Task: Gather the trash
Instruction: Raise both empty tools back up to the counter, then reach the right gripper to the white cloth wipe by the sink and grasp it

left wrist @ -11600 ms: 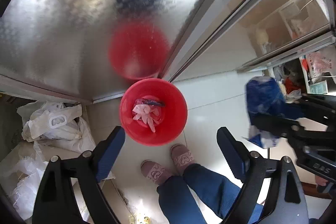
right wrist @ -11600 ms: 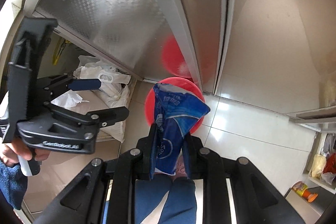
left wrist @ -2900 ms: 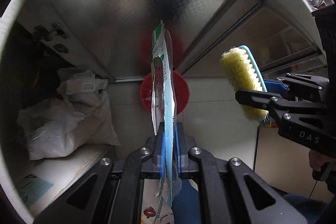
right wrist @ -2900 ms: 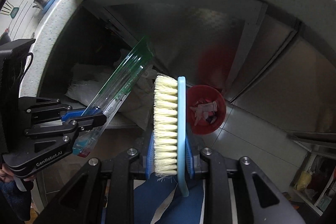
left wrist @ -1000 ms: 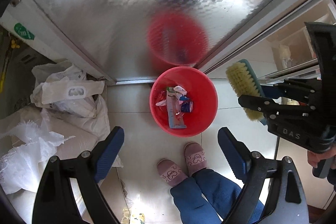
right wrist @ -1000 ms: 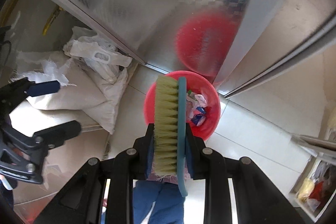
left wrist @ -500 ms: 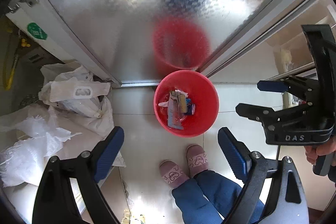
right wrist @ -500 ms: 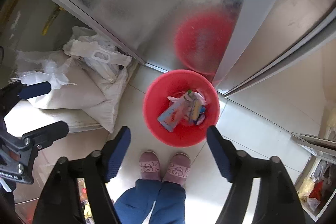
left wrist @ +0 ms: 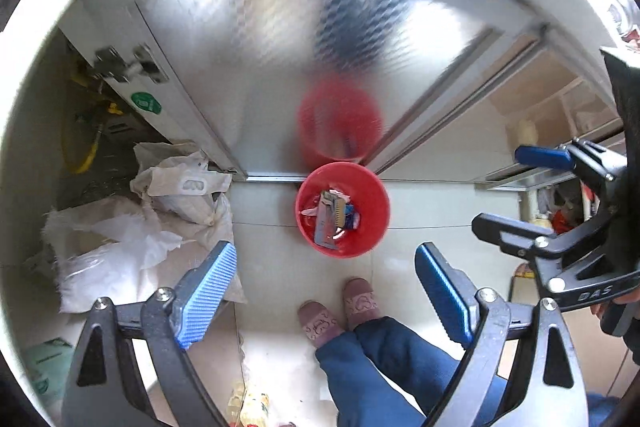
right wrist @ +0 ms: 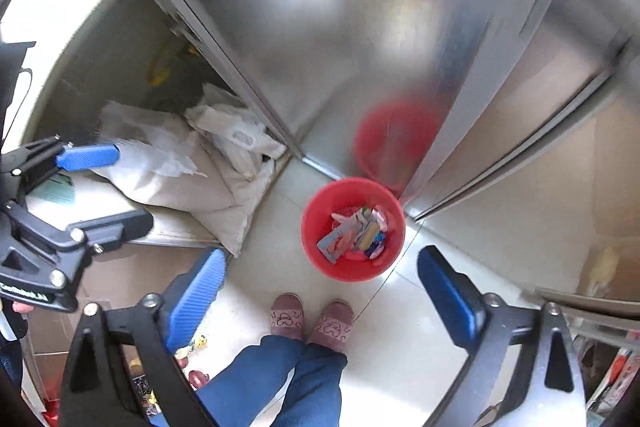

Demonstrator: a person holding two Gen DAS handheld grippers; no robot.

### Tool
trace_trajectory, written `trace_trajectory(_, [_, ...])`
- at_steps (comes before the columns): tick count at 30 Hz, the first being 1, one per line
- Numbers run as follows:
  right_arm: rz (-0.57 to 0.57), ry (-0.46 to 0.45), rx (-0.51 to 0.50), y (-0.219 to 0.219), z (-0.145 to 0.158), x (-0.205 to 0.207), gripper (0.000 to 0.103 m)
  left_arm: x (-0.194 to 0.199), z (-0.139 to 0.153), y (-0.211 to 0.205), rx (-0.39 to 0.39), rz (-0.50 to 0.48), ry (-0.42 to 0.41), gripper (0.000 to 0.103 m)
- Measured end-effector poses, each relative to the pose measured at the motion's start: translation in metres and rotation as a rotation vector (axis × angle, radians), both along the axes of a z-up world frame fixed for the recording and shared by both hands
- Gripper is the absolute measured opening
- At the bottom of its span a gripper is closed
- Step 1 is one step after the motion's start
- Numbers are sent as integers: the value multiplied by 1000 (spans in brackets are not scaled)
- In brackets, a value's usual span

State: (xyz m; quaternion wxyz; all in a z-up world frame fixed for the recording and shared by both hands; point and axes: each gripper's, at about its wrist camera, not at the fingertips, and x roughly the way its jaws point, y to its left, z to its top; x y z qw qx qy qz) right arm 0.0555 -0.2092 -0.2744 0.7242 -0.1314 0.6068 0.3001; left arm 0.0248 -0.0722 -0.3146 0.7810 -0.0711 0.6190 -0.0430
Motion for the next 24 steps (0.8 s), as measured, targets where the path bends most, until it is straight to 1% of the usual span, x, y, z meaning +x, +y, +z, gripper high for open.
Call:
trace_trajectory(2, [22,-15,17,-3,25,-4,102,-5,22,-2,1,-6,-10,90])
trace_trajectory(6, [67,-85,9,-5,71,-13,102,-14,64,-8,38,-3,-30,90])
trace_trajectory(8, [80,-105,14,-5,91,-17,102,-20,91,-10,52,-2,-53,90])
trace_trajectory(10, [96,-115,34,-6,109,-20,102,-26,114,-11,49,7,-78,90])
trace_trajectory(13, [106,-124,67,-8,133,-21,102,-31,142,-12,41,-1,-104,90])
trace_trajectory(15, [115,-133,87,-9,146,-20,102,-33,159,-11,57,0,-126,90])
trace_trajectory(19, [135,-156,113,-3,171,-15,102,-37,192,-5,59,18,-167,90])
trace_trajectory(22, [152,-177,141,-1,187,-13,102,-36,217,0,91,23,-201,90])
trace_trajectory(24, [161,-187,154,0,196,-8,102,-34,228,5,94,30,-214,90])
